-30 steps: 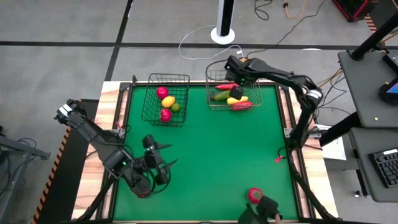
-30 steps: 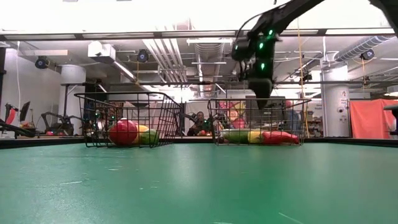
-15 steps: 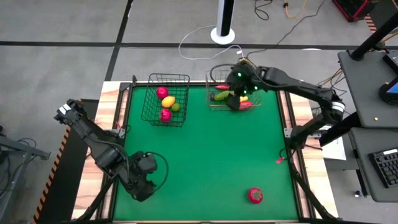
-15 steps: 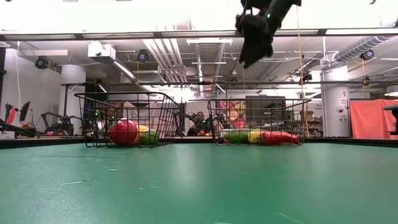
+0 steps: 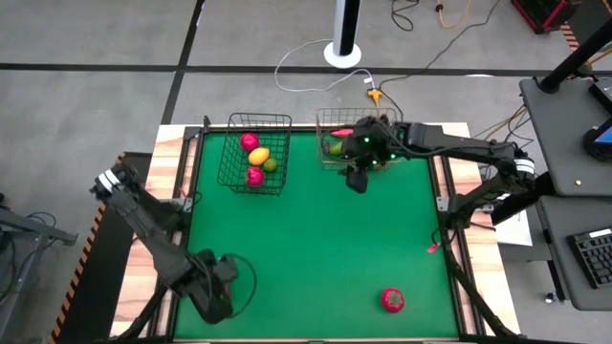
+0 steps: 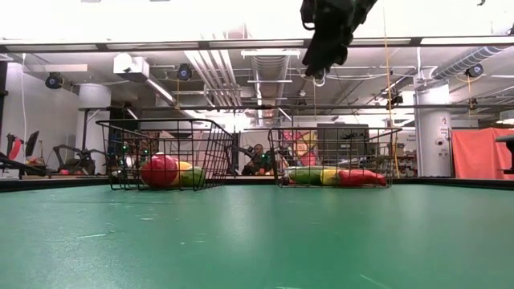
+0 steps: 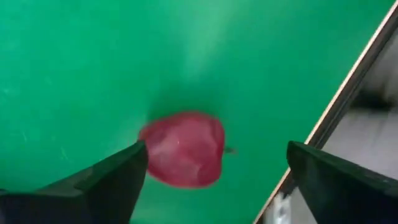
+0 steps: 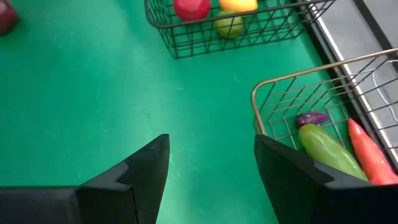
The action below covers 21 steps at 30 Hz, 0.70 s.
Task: Sort produce into baskets
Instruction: Put the apple into the black wire basket
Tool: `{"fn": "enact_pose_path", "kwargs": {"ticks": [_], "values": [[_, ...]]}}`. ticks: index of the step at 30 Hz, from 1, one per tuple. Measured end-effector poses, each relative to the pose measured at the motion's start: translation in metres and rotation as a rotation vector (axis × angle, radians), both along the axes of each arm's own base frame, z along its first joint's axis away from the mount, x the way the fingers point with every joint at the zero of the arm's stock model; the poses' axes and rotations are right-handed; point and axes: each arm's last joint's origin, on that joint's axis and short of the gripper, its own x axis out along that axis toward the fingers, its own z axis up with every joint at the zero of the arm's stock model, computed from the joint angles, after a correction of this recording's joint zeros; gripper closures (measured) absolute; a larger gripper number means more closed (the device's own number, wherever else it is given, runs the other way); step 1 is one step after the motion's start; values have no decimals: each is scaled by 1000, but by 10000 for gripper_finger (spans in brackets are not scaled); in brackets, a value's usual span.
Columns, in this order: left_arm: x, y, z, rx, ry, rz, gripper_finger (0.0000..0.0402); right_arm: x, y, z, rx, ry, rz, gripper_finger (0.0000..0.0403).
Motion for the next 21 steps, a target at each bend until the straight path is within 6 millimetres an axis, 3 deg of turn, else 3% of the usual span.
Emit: {"fn": "enact_pose_path", "kwargs": {"ticks": [3,7,21], "values": [[-3,-19,-14,14,67,-125,18,0,2,-2,2,7,6,177],[-6,-33,-30,53,129,-168,11,1,2,-2,2,3,5,177],[-6,-30,-45,176,105,-212,21,1,2,-2,12,-3,-8,177]]}}
